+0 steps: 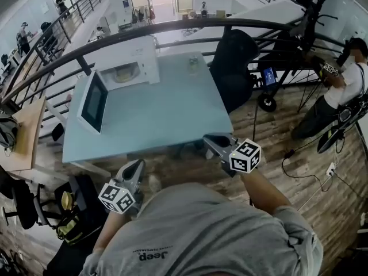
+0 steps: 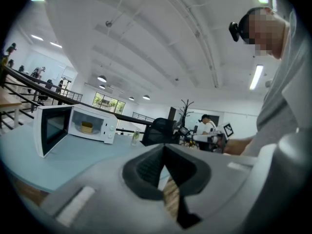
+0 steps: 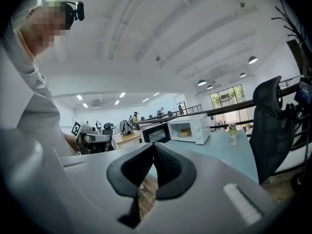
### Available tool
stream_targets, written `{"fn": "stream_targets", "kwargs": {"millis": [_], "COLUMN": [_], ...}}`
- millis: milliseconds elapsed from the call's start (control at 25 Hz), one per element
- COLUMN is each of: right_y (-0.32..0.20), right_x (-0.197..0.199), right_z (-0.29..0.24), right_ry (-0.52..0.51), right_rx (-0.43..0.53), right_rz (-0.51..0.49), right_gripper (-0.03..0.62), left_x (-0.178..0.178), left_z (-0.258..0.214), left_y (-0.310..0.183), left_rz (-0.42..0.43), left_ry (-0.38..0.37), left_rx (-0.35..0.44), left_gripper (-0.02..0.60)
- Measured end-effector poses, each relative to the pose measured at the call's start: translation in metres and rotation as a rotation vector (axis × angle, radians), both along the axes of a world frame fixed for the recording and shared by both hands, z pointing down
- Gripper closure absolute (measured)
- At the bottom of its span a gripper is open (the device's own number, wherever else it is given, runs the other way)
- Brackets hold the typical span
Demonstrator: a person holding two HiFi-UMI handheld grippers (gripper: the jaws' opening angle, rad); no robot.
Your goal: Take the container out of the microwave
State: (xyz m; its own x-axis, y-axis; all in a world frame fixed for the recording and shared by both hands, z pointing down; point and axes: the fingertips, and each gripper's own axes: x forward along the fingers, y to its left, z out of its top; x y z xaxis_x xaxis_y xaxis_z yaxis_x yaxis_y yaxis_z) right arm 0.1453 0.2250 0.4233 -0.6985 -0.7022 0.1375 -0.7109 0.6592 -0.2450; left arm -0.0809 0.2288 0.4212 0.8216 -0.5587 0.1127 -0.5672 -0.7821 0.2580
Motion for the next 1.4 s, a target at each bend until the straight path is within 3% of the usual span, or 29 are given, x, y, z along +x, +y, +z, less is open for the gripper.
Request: {"fn": "stream_targets", "kwargs": {"millis": [240,440,760,1000,1160,1400], "right_y": [-0.078,-0.153,-0.277,-0.347,-0.379,-0.417], "right_x": [-0.018,-0.042,-0.086,-0.106,-0.105,-0.088], "right_z": [0.006,0.001,-0.028,-0.023,-0.018,-0.009], "right_ry": [0.021,0.05,0.065,0.085,0.099,0.107], "right_rx": [-0.004,-0.019,-0.024,-0.053,-0.077,-0.094], "right_rz": [0.062,0.14,0.22,0.23,0.233,0.191], "right_gripper": [0.589,0.589,0.589,0.589,0.589,0.589], "left_x": [-0.014,-0.027,-0.048,-0.06,-0.061,-0.053], "left_z": [0.011,0.011,-0.002,0.009,0.017,0.031], "left_y": [-0.093,-0.185,-0.303,-0.367,-0.39,-0.42], "left_rz": [0.066,0.168,0.321,0.359,0.375,0.323], "left_ry": [0.042,0.069,0.029,0.038,0.007,-0.01], "left_rx": [-0.007,-0.018,-0.006,-0.042,-0.024,-0.049], "left_gripper": [0.561,0.561,0.561,0.561,0.561,0.561]}}
